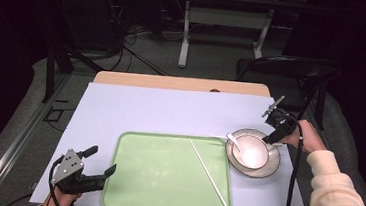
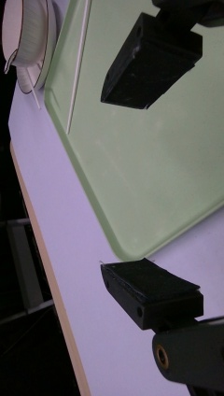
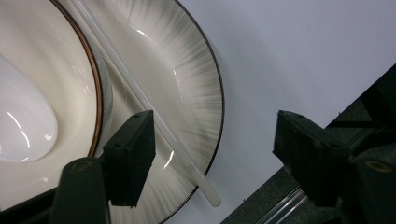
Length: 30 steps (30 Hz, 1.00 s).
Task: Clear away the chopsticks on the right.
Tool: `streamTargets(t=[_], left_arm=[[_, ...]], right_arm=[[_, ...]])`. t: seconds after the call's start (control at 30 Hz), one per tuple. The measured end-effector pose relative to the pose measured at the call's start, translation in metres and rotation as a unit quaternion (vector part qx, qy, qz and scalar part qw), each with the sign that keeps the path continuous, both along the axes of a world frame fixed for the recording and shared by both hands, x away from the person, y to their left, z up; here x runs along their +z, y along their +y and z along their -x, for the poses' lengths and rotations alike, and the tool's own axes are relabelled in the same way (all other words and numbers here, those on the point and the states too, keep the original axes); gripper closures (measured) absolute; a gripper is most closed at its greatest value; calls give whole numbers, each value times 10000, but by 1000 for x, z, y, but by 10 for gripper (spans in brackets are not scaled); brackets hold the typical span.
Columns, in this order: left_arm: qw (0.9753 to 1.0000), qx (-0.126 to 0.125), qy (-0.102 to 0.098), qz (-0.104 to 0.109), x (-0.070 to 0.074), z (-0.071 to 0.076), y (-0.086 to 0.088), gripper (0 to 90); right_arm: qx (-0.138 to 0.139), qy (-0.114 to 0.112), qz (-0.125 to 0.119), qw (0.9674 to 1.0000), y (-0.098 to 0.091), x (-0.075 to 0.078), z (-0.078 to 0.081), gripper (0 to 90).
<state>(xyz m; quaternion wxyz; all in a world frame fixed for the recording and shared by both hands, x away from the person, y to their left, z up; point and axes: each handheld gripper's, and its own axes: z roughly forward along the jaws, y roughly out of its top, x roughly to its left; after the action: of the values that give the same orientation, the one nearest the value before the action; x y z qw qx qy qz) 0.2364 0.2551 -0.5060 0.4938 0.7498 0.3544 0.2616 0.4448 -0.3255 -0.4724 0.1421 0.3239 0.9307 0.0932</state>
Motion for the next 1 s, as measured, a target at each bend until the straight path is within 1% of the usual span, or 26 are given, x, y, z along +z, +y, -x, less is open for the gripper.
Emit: streamTargets(t=[0.03, 0.07, 0.1, 0.13, 0.17, 0.2, 0.23, 0.27, 0.3, 0.33, 0.37, 0.4, 0.43, 0.5, 0.53, 0.63, 0.7, 0.77, 0.8, 0.93, 0.97, 1.0], left_arm=[[10000, 0, 0, 0, 0, 0, 0, 155], [10000, 8, -3, 1, 0, 0, 0, 155], [10000, 8, -3, 1, 0, 0, 0, 155], [10000, 10, -2, 1, 0, 0, 0, 155], [10000, 11, -4, 6, 0, 0, 0, 155], [10000, 2, -2, 1, 0, 0, 0, 155], [10000, 2, -2, 1, 0, 0, 0, 156], [10000, 4, -1, 2, 0, 0, 0, 155], [10000, 4, 0, 0, 0, 0, 0, 155], [10000, 1, 3, -1, 0, 0, 0, 156], [10000, 1, 3, -1, 0, 0, 0, 155], [10000, 16, -12, 9, 0, 0, 0, 155], [10000, 16, -12, 9, 0, 0, 0, 156], [10000, 11, -4, 2, 0, 0, 0, 156], [10000, 13, -7, 8, 0, 0, 0, 156], [10000, 16, -7, -3, 0, 0, 0, 155], [10000, 10, -4, 2, 0, 0, 0, 156], [10000, 11, -3, 3, 0, 0, 0, 155], [10000, 9, -5, 7, 0, 0, 0, 155], [10000, 6, -7, 3, 0, 0, 0, 155], [10000, 11, -3, -2, 0, 0, 0, 155], [10000, 10, -3, -4, 0, 0, 0, 156]], right_arm=[[0, 0, 0, 10000, 0, 0, 0, 302], [62, 79, -15, 9999, 0, -3, 0, 361], [62, 79, -15, 9999, 0, -3, 0, 361], [43, 155, -15, 9999, 0, -5, 0, 414], [43, 155, -15, 9999, 0, -5, 0, 414], [128, 247, -47, 9996, -1, -7, 0, 497], [128, 247, -47, 9996, -1, -7, 0, 497], [216, 324, -32, 9992, -2, -9, 1, 539], [216, 324, -32, 9992, -2, -9, 1, 539], [271, 392, -20, 9989, -2, -11, 1, 586], [271, 392, -20, 9989, -2, -11, 1, 586], [353, 470, 12, 9983, -2, -14, 2, 625], [353, 470, 12, 9983, -2, -14, 2, 625], [374, 510, 2, 9980, -2, -16, 2, 653], [382, 526, 29, 9979, -2, -18, 2, 683], [382, 553, 32, 9977, -1, -21, 3, 692], [398, 554, 63, 9977, -1, -23, 3, 708], [406, 557, 26, 9976, -1, -25, 3, 736], [389, 523, 56, 9979, -1, -26, 4, 745], [388, 476, 31, 9981, -1, -28, 5, 756], [384, 480, 54, 9981, 0, -27, 6, 771], [393, 415, 47, 9984, 0, -29, 6, 798]])
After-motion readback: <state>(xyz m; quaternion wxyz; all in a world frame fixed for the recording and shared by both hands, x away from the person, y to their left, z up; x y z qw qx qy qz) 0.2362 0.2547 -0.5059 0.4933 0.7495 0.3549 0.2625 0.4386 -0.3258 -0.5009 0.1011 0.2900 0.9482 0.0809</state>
